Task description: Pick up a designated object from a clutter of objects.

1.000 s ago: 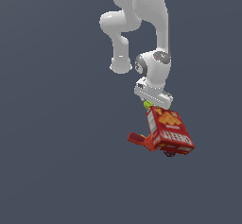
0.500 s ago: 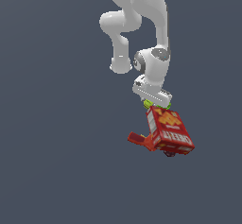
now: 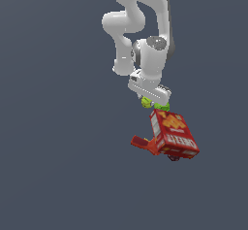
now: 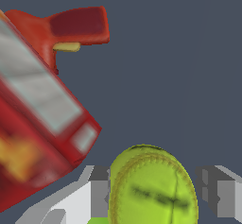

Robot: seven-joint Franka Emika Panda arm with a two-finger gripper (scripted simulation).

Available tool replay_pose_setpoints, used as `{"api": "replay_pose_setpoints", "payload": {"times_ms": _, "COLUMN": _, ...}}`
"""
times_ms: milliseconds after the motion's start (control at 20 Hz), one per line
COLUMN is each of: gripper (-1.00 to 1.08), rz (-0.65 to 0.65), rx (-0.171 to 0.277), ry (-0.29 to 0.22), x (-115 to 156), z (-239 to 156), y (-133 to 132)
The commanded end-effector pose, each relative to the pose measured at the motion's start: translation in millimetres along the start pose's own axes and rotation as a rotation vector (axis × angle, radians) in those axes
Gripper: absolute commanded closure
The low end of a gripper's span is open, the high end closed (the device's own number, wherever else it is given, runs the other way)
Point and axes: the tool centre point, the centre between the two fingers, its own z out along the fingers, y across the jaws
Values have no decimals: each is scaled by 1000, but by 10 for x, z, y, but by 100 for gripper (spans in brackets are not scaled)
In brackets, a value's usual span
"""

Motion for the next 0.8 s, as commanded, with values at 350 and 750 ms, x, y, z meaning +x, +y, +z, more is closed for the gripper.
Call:
{"api": "replay_pose_setpoints", "payload": {"times_ms": 350, "gripper": 108, "rz": -7, "rx": -2, "ry": -9, "x": 485, "z": -742, "y": 341}}
{"api": "replay_pose_setpoints", "payload": {"times_ms": 750, "gripper": 108, "rz": -12, "rx": -9, "ry": -14, "x": 943, "z": -1407, "y": 650}}
